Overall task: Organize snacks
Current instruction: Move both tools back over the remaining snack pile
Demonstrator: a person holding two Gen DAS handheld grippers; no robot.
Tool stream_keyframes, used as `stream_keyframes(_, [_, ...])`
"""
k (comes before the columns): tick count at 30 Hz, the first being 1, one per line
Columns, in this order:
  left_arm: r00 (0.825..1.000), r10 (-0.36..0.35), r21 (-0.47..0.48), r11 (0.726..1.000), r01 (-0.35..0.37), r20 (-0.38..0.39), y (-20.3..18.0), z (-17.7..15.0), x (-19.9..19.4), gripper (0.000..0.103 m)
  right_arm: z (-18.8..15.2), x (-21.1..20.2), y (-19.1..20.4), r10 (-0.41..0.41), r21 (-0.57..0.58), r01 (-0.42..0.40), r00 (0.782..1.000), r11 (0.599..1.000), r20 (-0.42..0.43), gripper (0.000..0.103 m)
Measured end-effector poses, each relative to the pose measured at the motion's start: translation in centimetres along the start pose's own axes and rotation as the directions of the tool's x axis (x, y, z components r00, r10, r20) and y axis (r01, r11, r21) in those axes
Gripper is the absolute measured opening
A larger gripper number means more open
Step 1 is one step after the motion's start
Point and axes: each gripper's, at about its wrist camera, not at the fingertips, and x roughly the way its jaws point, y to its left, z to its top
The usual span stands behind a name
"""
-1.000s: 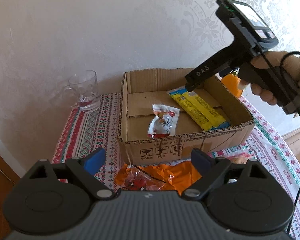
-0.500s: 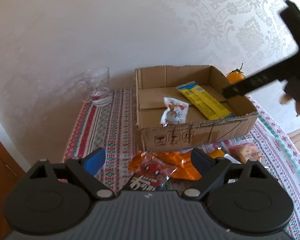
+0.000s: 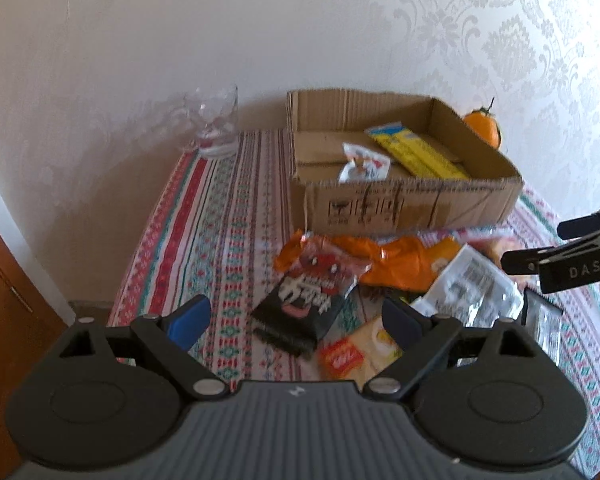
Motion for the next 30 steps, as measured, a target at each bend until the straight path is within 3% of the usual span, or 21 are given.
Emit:
stream_keyframes(3, [1.000,-0.010,-0.021,1.000,0.009,-0.017,0.3,-0.7,0.0,0.093,-0.1,-0.1,0.8,0.005,0.007,-0.005,1.000,1.000,-0.002,0.103])
stream_keyframes(16, [0.999,0.012,-0.072,0.997,-0.014,-0.034,1.9,-2.1,-1.0,0.093,2.3,3.2,8.5,0.029,-0.155,-0.023,0.999,0.988,0.033,0.103])
stream_keyframes(24, [0.999,0.016,-0.090,0.996,-0.020,-0.040,3.0,-2.3,-1.0,0.093,-0.7,2.7,8.3,-0.015,-0.227,0.016,1.000,0.974,0.005,0.103])
stream_keyframes(30, [0.999,-0.002,-0.064,0.998,-0.001,-0.044,1.8,-2.2,-0.7,0.093,-2.5,0.0,6.0,-0.016,-0.178,0.018,1.000,0.984,0.013,0.103])
